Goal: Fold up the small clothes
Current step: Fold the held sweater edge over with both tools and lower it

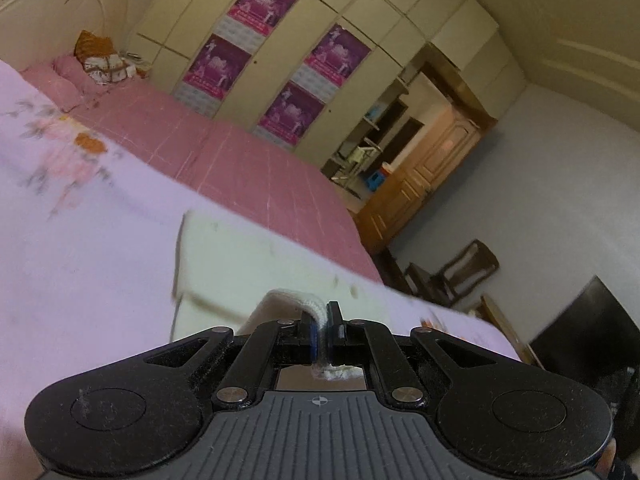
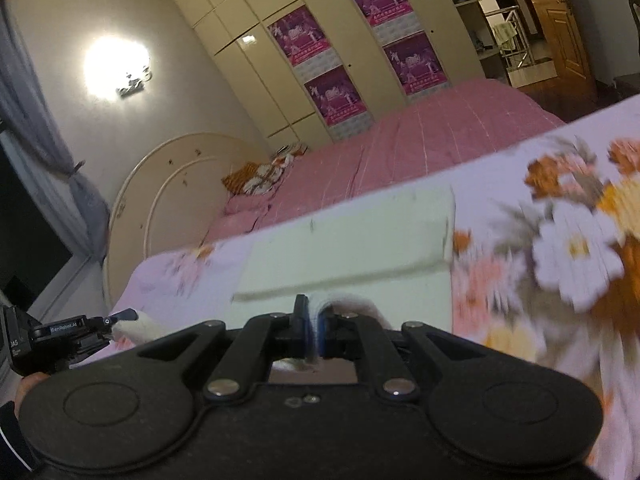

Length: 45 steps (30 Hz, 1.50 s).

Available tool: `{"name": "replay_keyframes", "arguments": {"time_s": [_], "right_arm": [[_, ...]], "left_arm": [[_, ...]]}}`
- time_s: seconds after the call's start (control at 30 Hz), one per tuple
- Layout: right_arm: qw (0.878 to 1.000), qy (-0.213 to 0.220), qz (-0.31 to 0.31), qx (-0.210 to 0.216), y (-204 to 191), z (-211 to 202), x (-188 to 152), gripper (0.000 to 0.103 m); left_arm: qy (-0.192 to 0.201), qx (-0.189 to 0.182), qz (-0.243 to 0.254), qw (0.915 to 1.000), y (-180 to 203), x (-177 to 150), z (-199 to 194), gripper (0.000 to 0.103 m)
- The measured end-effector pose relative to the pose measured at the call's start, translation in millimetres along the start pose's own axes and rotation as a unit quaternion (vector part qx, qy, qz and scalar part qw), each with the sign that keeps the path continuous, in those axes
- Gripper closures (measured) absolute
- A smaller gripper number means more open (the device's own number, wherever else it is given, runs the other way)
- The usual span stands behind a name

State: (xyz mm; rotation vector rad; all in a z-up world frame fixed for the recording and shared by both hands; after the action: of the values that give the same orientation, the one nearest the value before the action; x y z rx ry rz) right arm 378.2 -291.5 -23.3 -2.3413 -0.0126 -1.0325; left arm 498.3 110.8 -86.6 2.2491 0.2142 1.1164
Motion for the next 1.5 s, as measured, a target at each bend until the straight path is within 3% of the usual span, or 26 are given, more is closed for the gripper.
{"name": "replay_keyframes", "arguments": {"time_s": [0.23,0.4,0.53,0.57,0.63,0.67,0.73,0.77,0.87,0.93,1.07,1.13,1.17,1.2,1.23,1.27,1.5], "right_arm": [[0.999,-0.019,0.051,0.002,60,89,55,0.098],[0.996,-0.037,0.077,0.001,102,149,65,0.098],[0.993,-0.048,0.105,0.009,128,185,67,0.098],[0.993,-0.048,0.109,0.008,134,193,68,0.095],[0.993,-0.036,0.111,0.005,142,205,70,0.081],[0.993,-0.026,0.114,0.004,145,206,73,0.073],[0.993,-0.003,0.121,0.016,145,202,76,0.066],[0.992,0.007,0.122,0.019,147,199,78,0.061],[0.995,0.017,0.102,0.011,151,193,79,0.06],[0.997,0.008,0.077,0.001,152,192,77,0.062],[0.999,-0.021,0.036,-0.025,147,200,73,0.064],[0.999,-0.035,0.01,-0.035,140,205,69,0.068],[0.998,-0.042,-0.004,-0.044,136,208,68,0.073],[0.997,-0.048,-0.022,-0.058,133,210,66,0.081],[0.996,-0.054,-0.04,-0.067,129,212,65,0.092],[0.995,-0.055,-0.052,-0.069,124,211,64,0.098],[0.99,0.002,-0.114,-0.08,100,197,85,0.099]], "left_arm": [[-0.024,0.042,-0.004,0.9988,-35,45,110,0.099],[-0.046,0.073,0.005,0.9963,-61,49,166,0.099],[-0.042,0.07,-0.012,0.9965,-77,51,192,0.098],[-0.034,0.07,-0.018,0.9968,-81,53,196,0.098],[-0.024,0.073,-0.028,0.9967,-87,56,202,0.096],[-0.02,0.075,-0.027,0.9966,-89,59,205,0.089],[0.004,0.089,-0.009,0.996,-88,65,202,0.027],[0.017,0.096,0.006,0.9952,-89,67,203,0.025],[0.005,0.09,0.033,0.9954,-89,67,206,0.027],[-0.023,0.1,0.067,0.9924,-87,63,213,0.047],[-0.088,0.127,0.123,0.9804,-86,48,237,0.06],[-0.098,0.134,0.147,0.9751,-80,44,242,0.068],[-0.098,0.136,0.153,0.974,-78,44,243,0.075],[-0.097,0.135,0.149,0.9747,-74,46,241,0.095],[-0.094,0.134,0.144,0.976,-76,49,242,0.1],[-0.085,0.137,0.143,0.9766,-75,51,240,0.1],[0.019,0.118,0.143,0.9826,-58,76,218,0.1]]}}
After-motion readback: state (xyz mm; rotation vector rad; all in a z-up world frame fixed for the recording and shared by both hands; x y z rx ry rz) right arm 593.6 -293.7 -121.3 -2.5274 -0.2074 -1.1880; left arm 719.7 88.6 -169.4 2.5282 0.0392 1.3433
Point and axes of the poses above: each gripper's, at about its wrist camera, not at the fingertips, and z roughly the way its jaws point, y to its right, x to its top, the point moved 8 cm from there along z, roughly the way its jaws point, and after that the axes turned 5 degrees about -y, right-handed, at the moved point
